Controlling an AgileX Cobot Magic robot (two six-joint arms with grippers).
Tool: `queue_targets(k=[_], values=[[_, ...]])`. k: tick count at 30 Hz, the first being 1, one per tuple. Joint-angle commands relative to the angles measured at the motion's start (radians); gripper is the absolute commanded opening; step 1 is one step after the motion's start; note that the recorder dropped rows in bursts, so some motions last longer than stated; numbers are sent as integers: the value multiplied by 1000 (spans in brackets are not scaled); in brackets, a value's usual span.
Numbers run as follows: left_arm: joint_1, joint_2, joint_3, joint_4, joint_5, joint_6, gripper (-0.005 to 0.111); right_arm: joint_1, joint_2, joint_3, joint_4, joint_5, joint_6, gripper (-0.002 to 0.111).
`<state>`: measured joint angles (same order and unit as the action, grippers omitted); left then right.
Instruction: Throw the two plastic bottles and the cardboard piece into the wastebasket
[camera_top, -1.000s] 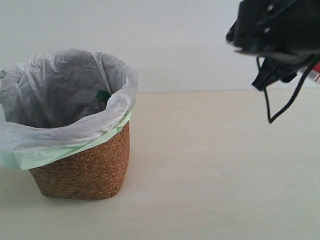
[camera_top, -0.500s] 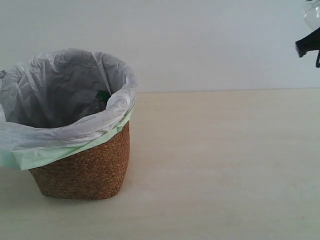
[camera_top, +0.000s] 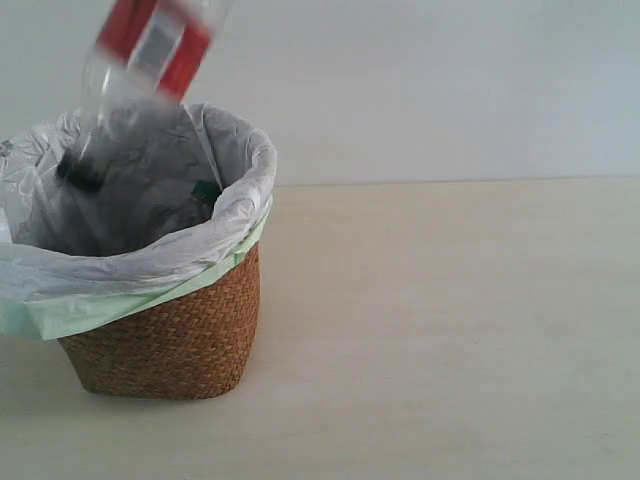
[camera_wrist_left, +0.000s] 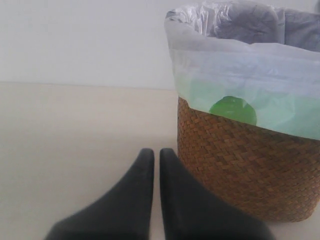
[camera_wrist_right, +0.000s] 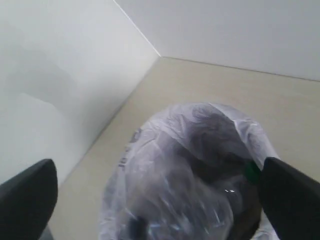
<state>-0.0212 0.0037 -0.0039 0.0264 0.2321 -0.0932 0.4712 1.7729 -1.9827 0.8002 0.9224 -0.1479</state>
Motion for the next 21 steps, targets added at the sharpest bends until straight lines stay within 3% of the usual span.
queue_targets(k=[1, 6, 8, 10, 11, 17, 21], values=[[1, -4, 4, -8, 1, 7, 4, 39, 16, -33, -185, -14, 112, 104], [1, -4, 4, -8, 1, 7, 4, 39, -6, -33, -241, 68, 112, 102], [1, -4, 4, -8, 1, 7, 4, 39, -23, -33, -314, 127, 120, 76], [1, -4, 4, -8, 1, 7, 4, 39, -35, -33, -373, 165, 148, 42], [1, -4, 4, -8, 1, 7, 4, 39, -46, -33, -412, 202, 131, 2], [1, -4, 4, -8, 1, 7, 4, 39, -108, 17, -532, 295, 122, 2], [1, -4, 4, -8, 1, 7, 4, 39, -383, 399, -557, 31, 109, 2]])
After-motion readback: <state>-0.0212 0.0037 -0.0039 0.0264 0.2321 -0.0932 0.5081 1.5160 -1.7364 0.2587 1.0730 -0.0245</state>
